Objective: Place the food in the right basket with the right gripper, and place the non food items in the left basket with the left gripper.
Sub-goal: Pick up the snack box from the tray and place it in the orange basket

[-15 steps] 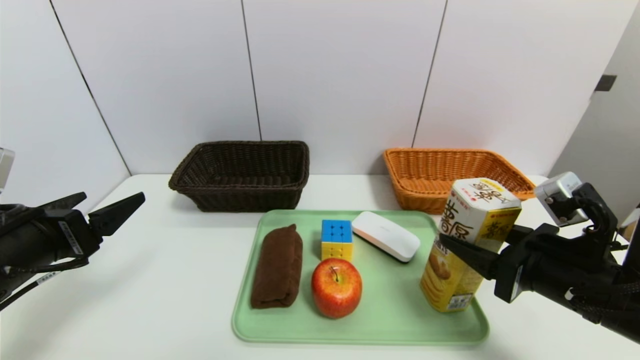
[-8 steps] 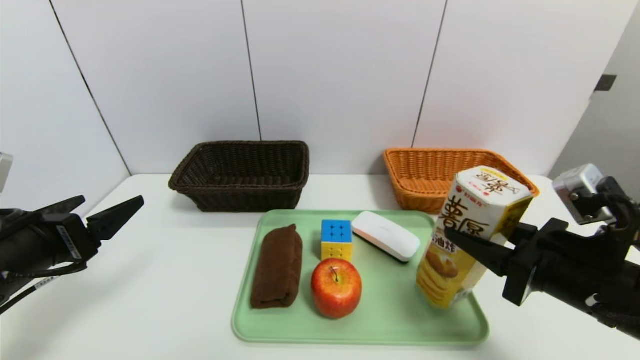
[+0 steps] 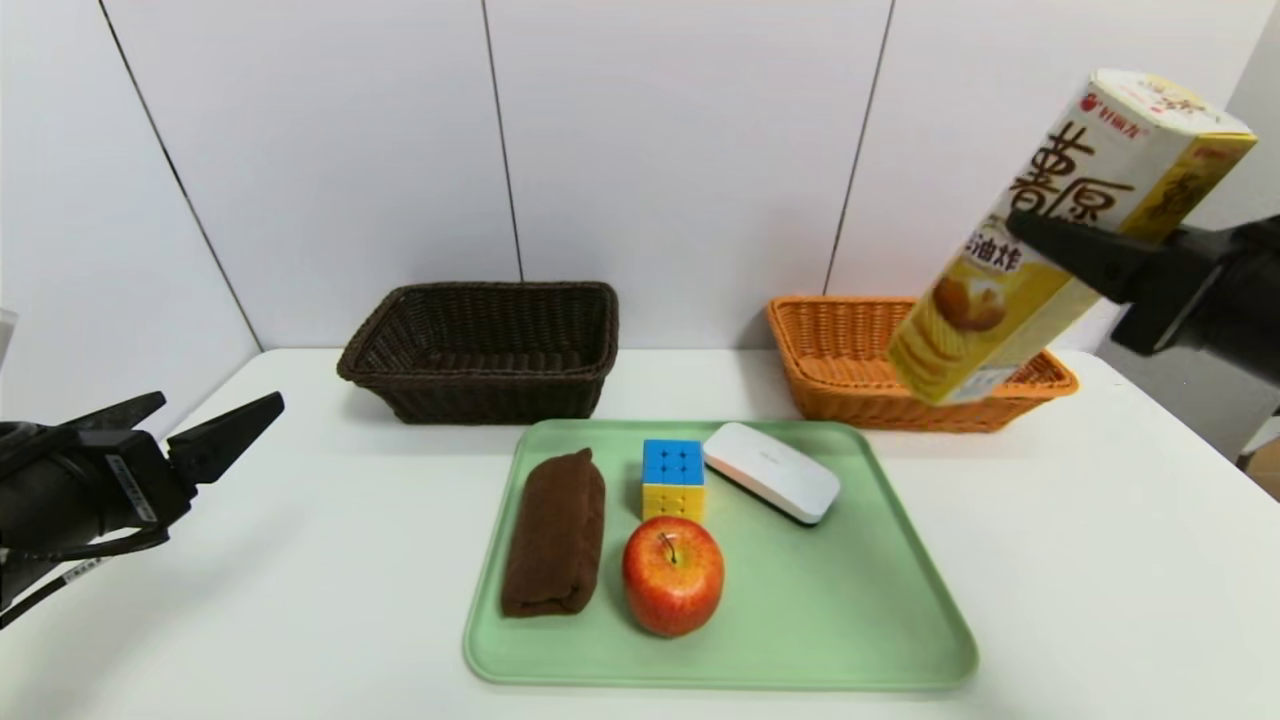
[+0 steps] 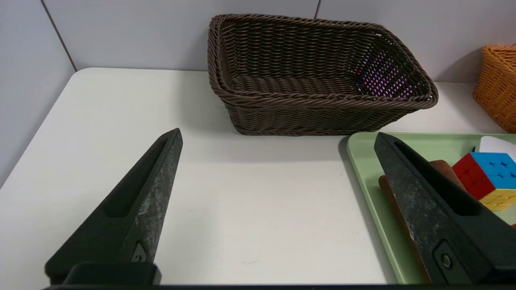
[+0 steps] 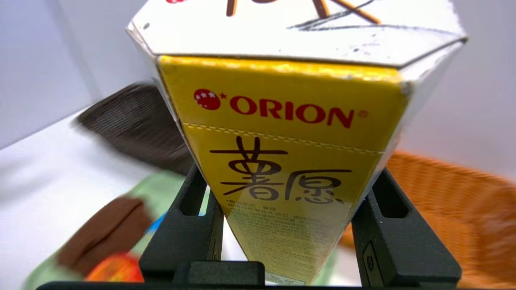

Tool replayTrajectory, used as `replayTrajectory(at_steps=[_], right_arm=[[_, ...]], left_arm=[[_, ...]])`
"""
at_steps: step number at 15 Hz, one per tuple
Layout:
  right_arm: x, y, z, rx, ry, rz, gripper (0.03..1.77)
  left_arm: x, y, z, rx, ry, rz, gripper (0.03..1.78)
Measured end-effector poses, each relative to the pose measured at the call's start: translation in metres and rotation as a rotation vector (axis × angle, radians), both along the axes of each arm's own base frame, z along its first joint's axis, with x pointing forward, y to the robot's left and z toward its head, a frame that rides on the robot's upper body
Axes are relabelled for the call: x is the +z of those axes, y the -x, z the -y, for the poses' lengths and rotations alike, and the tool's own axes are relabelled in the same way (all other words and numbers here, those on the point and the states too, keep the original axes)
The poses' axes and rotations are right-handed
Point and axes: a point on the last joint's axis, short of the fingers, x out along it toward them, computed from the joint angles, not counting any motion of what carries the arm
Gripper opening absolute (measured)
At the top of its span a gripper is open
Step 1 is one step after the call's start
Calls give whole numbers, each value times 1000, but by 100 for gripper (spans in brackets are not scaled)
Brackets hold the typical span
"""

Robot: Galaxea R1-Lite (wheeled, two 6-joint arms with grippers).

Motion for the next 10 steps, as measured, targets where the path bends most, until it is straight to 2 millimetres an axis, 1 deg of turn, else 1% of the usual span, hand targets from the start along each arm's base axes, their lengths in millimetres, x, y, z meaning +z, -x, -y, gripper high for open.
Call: replayTrajectory(at_steps=[2,3,5,6,8,10], right_arm=[[11,-29,16,-88,6,20,85],[16,-47,23,-127,19,27,85],[21,-80,33,-177,37,34,85],[19,-100,36,-197,49,26,85],[10,-138,42,-227,81,-6,85],[-11,-177,51,-262,112,-51,85]], left_arm=[[0,0,0,0,0,1,169],[0,0,0,1,0,2,169],[1,0,0,0,0,5,169],[1,0,0,0,0,5,169],[2,0,0,1,3,9,169],[4,0,0,2,17,15,169]])
